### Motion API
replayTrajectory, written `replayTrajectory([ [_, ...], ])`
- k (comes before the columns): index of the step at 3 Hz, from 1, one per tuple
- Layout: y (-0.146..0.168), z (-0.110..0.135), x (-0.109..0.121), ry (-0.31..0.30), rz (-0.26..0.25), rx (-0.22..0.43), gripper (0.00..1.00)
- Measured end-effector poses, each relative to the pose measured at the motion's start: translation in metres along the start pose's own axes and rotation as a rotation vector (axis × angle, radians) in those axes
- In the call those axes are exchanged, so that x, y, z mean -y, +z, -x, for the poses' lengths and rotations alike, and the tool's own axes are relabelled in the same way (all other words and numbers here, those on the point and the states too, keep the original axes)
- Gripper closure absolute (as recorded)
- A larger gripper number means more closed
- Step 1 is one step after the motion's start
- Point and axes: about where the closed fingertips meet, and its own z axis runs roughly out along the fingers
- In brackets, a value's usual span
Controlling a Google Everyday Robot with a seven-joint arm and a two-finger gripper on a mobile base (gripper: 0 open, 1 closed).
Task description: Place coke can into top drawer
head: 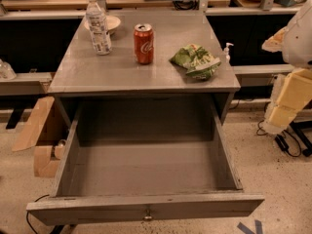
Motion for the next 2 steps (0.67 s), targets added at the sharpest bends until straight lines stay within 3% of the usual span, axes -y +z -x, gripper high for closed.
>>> replayTrajectory([
  [1,0.0,0.0,0.0,0.0,0.0,0.0,0.0],
  [2,0.016,0.006,0.027,0.031,-0.032,0.06,0.0],
])
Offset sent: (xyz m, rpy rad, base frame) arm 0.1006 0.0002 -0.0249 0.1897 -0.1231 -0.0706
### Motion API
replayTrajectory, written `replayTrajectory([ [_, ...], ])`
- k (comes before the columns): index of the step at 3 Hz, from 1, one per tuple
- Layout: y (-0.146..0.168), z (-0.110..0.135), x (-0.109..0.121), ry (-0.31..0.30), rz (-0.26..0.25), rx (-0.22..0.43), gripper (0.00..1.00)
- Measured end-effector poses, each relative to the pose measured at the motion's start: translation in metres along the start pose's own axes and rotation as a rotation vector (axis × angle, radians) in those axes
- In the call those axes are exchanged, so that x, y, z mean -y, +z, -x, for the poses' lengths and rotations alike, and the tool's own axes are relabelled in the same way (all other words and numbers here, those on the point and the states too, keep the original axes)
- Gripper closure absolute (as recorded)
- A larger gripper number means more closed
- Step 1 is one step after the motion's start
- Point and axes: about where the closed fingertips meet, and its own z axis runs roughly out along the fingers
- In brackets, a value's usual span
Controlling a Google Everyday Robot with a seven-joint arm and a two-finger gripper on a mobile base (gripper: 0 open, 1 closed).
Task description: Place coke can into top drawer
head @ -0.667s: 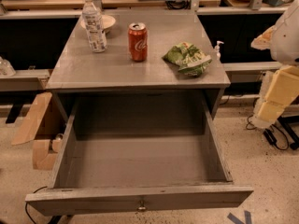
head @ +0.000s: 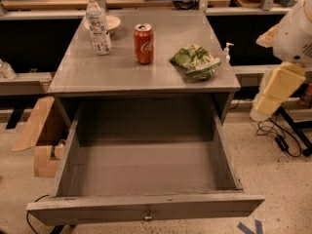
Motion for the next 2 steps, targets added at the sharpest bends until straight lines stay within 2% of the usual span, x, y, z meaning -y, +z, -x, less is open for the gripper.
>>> replayTrajectory([
  [1,0.038,0.013,0.047,0.078,-0.037,0.142,0.0],
  [2,0.095,0.039,0.11,0.162,-0.088,0.421,0.0],
])
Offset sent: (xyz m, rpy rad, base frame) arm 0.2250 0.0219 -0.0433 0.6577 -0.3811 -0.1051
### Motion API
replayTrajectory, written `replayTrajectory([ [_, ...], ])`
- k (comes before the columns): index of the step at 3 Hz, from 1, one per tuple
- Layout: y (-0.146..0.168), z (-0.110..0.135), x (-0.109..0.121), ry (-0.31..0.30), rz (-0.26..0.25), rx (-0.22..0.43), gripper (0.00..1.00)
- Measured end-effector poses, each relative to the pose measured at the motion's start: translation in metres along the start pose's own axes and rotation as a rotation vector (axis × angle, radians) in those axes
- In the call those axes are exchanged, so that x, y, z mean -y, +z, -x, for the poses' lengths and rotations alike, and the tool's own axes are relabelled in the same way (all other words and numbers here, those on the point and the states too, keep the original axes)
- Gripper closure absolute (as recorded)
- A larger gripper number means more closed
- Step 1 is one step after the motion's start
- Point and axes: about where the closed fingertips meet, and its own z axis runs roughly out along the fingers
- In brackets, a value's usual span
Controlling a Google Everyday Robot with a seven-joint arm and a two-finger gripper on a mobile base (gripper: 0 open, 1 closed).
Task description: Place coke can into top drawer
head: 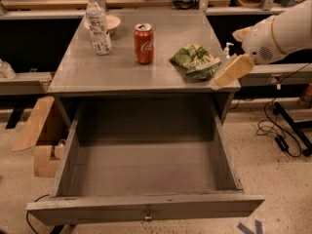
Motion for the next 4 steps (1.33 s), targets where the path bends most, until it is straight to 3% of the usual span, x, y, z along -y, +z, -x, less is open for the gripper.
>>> replayTrajectory([
  [1,0.043,0.025,0.033,0.025,-0.04,0.236,0.0],
  [2,0.052,0.036,0.041,0.062,-0.095,0.354,0.0],
  [3,0.055,0.037,0.039,0.071,-0.1,0.373,0.0],
  [4,0.073,0.054,0.042,0.057,-0.086,0.4,0.0],
])
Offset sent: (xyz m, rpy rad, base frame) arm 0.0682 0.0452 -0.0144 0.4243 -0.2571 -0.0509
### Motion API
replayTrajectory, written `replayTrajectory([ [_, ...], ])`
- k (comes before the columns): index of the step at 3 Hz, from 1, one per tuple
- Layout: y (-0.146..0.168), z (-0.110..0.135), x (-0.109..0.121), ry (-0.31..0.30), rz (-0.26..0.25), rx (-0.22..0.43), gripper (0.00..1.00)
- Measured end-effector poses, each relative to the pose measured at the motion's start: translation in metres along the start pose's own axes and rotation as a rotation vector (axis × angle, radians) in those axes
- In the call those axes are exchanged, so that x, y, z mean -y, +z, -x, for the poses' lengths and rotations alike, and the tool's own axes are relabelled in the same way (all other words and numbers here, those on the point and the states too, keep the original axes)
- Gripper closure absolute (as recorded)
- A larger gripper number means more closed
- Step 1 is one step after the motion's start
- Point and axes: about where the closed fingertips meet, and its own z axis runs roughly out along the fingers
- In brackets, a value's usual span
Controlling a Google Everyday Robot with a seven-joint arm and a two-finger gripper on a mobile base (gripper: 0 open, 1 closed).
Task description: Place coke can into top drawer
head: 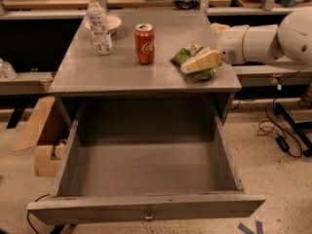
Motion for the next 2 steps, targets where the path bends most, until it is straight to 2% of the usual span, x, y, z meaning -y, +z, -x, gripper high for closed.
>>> replayTrajectory([
  [1,0.06,0.024,-0.004,-0.009,0.074,0.084,0.0],
  [2,0.103,0.032,-0.012,0.004,0.124,0.141,0.0],
])
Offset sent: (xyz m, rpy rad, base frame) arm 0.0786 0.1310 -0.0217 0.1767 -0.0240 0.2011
